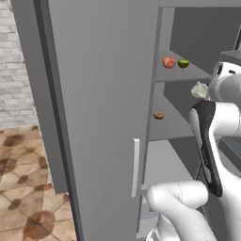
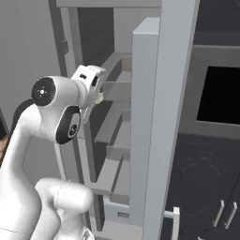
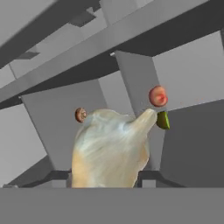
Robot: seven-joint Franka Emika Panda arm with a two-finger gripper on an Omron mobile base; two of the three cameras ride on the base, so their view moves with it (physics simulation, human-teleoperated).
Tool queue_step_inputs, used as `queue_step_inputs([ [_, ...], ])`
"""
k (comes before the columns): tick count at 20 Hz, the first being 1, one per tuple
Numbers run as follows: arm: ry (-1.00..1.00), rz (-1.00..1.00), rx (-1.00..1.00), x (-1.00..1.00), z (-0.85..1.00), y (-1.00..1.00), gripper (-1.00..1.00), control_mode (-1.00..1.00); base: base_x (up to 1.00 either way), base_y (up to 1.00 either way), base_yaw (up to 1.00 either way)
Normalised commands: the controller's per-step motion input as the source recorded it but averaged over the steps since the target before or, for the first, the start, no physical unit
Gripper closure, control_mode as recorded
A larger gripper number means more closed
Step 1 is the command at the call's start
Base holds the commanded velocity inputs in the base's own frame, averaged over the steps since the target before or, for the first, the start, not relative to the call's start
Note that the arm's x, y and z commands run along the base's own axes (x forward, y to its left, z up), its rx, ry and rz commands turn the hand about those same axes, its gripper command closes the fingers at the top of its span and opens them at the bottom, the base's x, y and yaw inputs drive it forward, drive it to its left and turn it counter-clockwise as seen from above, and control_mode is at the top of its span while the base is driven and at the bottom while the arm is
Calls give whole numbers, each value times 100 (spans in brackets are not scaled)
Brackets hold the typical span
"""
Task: Take the garlic and mushroom from the second highest rack and move them to the highest rack where the kiwi and peach are located, to maximize freezer space. Close the freezer door after rearranging.
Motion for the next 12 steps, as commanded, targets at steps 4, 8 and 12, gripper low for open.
queue_step_inputs([
  [4, -2, 12, 2, 29, 53, 0, 100, -100, 0, 0, 0],
  [8, -5, 13, 0, 47, 40, 0, 100, -100, 0, 0, 0],
  [12, 0, 8, 0, 61, 15, 10, 100, -100, 0, 0, 0],
])
